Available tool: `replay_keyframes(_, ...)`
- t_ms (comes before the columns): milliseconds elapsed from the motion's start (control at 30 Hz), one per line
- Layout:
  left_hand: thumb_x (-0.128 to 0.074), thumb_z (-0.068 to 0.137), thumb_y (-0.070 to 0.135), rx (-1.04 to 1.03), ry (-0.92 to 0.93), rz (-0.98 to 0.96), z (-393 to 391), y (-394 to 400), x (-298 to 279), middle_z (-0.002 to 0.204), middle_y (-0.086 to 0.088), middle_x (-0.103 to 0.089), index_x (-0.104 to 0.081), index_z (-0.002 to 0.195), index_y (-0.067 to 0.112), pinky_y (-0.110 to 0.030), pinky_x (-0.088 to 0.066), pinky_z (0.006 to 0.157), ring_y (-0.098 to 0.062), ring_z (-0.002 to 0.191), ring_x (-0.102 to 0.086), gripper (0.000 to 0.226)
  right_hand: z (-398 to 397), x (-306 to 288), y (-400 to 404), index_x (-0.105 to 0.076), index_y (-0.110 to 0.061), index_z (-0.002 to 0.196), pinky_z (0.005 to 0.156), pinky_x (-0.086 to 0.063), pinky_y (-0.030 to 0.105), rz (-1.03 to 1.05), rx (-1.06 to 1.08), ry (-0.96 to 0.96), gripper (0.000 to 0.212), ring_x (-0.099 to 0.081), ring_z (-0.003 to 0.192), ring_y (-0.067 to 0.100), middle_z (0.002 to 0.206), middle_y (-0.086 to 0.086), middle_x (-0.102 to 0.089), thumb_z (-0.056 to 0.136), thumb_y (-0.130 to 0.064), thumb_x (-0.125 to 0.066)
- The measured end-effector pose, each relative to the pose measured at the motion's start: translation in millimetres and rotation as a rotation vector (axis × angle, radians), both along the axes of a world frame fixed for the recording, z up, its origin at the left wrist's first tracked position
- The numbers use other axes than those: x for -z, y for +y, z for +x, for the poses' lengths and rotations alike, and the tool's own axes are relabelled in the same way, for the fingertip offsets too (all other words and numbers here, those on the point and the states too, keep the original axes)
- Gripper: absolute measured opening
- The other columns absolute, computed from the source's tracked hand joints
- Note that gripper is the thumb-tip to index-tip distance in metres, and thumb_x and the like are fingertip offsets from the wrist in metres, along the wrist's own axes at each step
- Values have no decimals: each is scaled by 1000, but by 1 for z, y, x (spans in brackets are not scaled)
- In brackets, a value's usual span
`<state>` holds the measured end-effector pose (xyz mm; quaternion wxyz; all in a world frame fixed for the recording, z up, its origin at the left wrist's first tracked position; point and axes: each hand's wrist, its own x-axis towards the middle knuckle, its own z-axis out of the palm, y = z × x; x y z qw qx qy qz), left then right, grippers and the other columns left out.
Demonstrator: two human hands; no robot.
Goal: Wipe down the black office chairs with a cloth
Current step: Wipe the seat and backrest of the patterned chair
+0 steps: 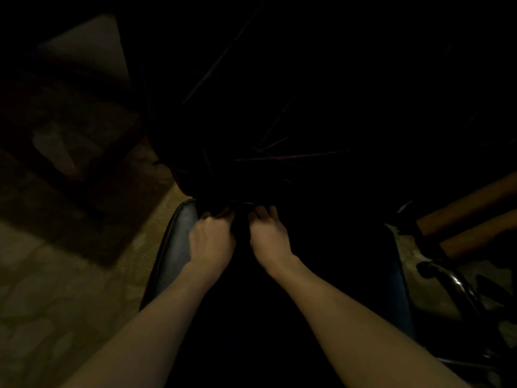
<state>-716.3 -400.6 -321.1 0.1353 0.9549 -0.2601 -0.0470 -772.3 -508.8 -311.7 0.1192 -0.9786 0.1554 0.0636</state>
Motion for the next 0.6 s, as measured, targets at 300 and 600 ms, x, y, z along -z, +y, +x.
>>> replay_keyframes(300, -57, 87, 20, -38, 44, 75, -5, -9, -9, 105, -10, -68, -61, 125, 29, -37, -50, 78, -31, 102, -63, 40, -8, 1, -8, -54, -4, 122, 80, -47, 37, 8, 10, -23, 34, -38, 123, 36, 129, 13, -47, 88, -3, -50)
replay_keyframes(600, -59, 86, 18, 176, 74, -111, -41, 15, 9, 140, 3, -54, -56, 135, 23, -39, -50, 94, -27, 120, -55, 50, -59, 1, -3, -46, -7, 131, 100, -40, 36, -74, 57, -130, 45, -38, 126, 33, 135, 13, -45, 88, -2, -60)
